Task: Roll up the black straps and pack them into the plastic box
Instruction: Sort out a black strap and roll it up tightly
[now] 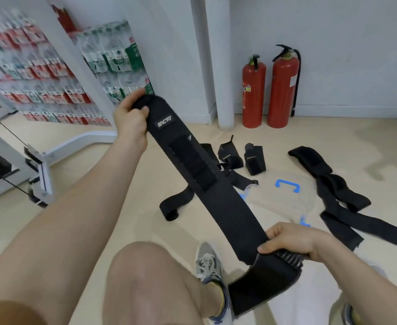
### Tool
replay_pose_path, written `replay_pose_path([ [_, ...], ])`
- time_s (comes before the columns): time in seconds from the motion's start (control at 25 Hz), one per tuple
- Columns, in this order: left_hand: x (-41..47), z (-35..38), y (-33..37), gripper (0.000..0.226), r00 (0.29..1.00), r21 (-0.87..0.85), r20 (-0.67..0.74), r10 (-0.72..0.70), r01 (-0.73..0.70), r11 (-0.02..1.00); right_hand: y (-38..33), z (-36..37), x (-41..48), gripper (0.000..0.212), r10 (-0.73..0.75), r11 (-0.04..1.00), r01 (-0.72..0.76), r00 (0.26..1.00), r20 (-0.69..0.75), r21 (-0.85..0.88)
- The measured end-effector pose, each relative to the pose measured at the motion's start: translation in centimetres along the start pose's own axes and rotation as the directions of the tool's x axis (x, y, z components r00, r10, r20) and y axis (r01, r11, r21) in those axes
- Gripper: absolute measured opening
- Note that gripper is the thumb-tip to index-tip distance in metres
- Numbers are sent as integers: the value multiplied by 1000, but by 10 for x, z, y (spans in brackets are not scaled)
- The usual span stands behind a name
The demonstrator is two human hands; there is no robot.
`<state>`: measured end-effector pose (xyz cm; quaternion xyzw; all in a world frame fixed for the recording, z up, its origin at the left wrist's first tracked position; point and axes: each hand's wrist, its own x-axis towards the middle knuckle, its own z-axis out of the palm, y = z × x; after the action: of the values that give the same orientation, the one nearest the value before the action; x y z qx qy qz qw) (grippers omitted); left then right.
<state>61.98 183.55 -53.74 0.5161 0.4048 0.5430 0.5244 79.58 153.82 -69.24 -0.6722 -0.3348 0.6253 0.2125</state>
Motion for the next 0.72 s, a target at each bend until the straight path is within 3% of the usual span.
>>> replay_pose_path([
  [0.08,23,-18,-24,47,1000,112,-16,15,-13,994,-4,-4,0,31,-32,999,33,997,-69,8],
  [0.12,33,-29,-39,48,1000,297,5,15,-16,955,-9,-5,3,25,-67,996,73,991,-112,49],
  [0.16,39,-38,-54,52,998,570,57,-17,-18,821,-16,-3,10,18,-106,990,120,981,-162,78],
  [0.2,35,-45,-73,58,986,819,117,-118,-29,573,-23,0,19,12,-144,985,160,969,-202,64],
  [0.24,21,-47,-91,63,950,938,188,-250,-98,334,-31,6,31,7,-175,984,178,957,-229,-10],
  [0.28,-1,-44,-107,65,870,944,301,-390,-213,252,-40,13,43,4,-216,974,191,945,-247,-120],
  [0.36,-57,-29,-136,62,567,806,590,-575,-365,467,-56,29,72,14,-331,909,231,905,-266,-346],
  [0.4,-84,-21,-147,58,427,744,667,-610,-343,573,-61,35,83,22,-370,879,236,886,-281,-413],
  [0.44,-104,-14,-158,52,347,716,697,-627,-297,632,-62,38,92,27,-377,869,221,875,-304,-443],
  [0.52,-119,-11,-180,45,313,714,700,-642,-271,646,-52,39,100,31,-344,878,187,887,-309,-441],
  [0.6,-118,-10,-189,45,289,709,700,-653,-396,584,-36,34,99,34,-288,901,144,904,-317,-408],
  [0.72,-115,0,-188,25,343,677,724,-599,-520,521,-24,23,86,33,-214,955,112,901,-377,-275],
])
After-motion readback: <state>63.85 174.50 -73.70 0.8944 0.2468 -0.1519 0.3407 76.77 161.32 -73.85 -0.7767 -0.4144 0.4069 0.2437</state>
